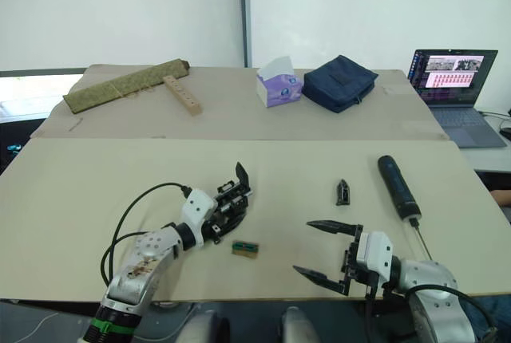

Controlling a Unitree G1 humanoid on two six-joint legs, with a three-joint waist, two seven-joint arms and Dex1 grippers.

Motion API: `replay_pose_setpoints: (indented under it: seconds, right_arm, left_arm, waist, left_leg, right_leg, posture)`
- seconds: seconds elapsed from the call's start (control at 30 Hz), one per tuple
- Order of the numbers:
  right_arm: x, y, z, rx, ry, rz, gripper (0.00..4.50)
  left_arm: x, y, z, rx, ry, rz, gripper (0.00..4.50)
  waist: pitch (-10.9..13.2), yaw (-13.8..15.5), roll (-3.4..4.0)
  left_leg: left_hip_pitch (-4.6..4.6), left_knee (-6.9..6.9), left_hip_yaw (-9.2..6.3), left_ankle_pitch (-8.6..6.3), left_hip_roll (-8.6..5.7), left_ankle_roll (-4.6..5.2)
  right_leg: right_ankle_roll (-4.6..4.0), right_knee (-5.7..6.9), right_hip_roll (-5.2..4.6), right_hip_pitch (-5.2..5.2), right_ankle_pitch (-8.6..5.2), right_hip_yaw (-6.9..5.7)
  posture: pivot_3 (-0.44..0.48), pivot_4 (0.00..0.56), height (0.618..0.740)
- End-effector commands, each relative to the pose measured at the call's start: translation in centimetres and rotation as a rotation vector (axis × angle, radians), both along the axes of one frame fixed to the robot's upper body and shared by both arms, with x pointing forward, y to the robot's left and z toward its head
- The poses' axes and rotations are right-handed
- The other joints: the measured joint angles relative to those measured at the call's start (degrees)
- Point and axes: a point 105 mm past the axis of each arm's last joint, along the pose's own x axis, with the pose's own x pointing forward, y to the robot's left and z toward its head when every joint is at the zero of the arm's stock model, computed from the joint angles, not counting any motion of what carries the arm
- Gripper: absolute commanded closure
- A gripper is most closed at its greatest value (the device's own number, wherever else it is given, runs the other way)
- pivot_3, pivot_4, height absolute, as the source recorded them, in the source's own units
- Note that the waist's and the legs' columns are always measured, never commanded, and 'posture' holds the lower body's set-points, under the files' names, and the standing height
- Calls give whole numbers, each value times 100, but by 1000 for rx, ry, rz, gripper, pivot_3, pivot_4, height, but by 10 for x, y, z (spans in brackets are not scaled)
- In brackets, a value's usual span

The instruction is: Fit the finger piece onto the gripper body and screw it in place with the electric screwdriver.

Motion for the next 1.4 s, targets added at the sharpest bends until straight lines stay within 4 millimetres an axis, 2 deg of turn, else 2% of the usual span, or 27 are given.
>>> replay_pose_setpoints:
  seconds: [0.03,0.07,0.1,0.23,0.37,0.43,0.53,0.67,1.0,1.23,1.33,1.4]
  right_arm:
    - [1,-5,10,15,-36,7,0]
    - [1,-5,10,15,-35,8,0]
    - [1,-5,10,15,-35,9,0]
    - [1,-3,11,19,-38,8,0]
    - [0,-1,7,35,-34,-3,0]
    - [0,0,7,37,-33,-2,0]
    - [1,1,9,41,-36,-7,0]
    - [2,-1,10,36,-41,-15,0]
    - [-5,0,12,32,-40,-31,0]
    - [-9,0,11,36,-29,-57,0]
    - [-12,3,8,46,-19,-66,0]
    - [-13,5,7,53,-15,-68,0]
  left_arm:
    - [-2,-2,8,-5,-21,-6,753]
    - [-2,-1,7,-13,-5,-6,243]
    - [-3,-1,6,-20,6,-5,12]
    - [-1,11,10,-14,1,-8,12]
    - [-4,22,14,5,25,-247,12]
    - [-6,30,8,73,65,-351,12]
    - [9,36,17,70,61,-391,12]
    - [8,29,12,173,54,-587,12]
    - [38,13,11,171,44,-663,12]
    - [29,7,5,124,38,-737,12]
    - [35,11,4,135,1,-680,882]
    - [40,13,11,83,-45,-628,1895]
  waist:
    - [0,-2,0]
    - [0,-2,0]
    - [0,-3,0]
    - [0,-6,0]
    - [-1,-13,2]
    - [-1,-13,5]
    - [-1,13,5]
    - [0,39,4]
    - [0,57,1]
    - [0,40,1]
    - [0,40,1]
    - [0,30,1]
  left_leg:
    - [1,0,0,0,0,0]
    - [1,0,0,0,0,0]
    - [2,0,0,0,0,0]
    - [3,0,0,0,0,0]
    - [8,0,0,0,2,0]
    - [9,0,4,0,2,0]
    - [6,0,7,0,0,0]
    - [1,0,8,0,-3,0]
    - [-7,1,4,0,-6,0]
    - [-5,2,2,0,-6,0]
    - [-6,2,2,0,-7,0]
    - [-5,2,1,0,-6,0]
  right_leg:
    - [0,0,0,0,0,0]
    - [0,0,0,1,0,0]
    - [0,0,0,2,0,0]
    - [0,1,0,2,0,1]
    - [-6,7,6,-1,-2,-1]
    - [-8,10,5,0,-4,-1]
    - [-8,3,2,1,-4,-1]
    - [-6,-3,1,1,-3,0]
    - [-3,-2,3,-1,-4,0]
    - [-1,1,4,-1,-3,0]
    - [0,0,3,0,-3,0]
    - [0,1,4,-1,-3,0]
  posture:
    - [0,150,740]
    - [0,150,740]
    - [0,150,740]
    - [0,150,740]
    - [0,150,740]
    - [0,150,740]
    - [0,150,740]
    - [0,150,740]
    - [0,150,740]
    - [0,150,740]
    - [0,150,740]
    - [0,150,740]
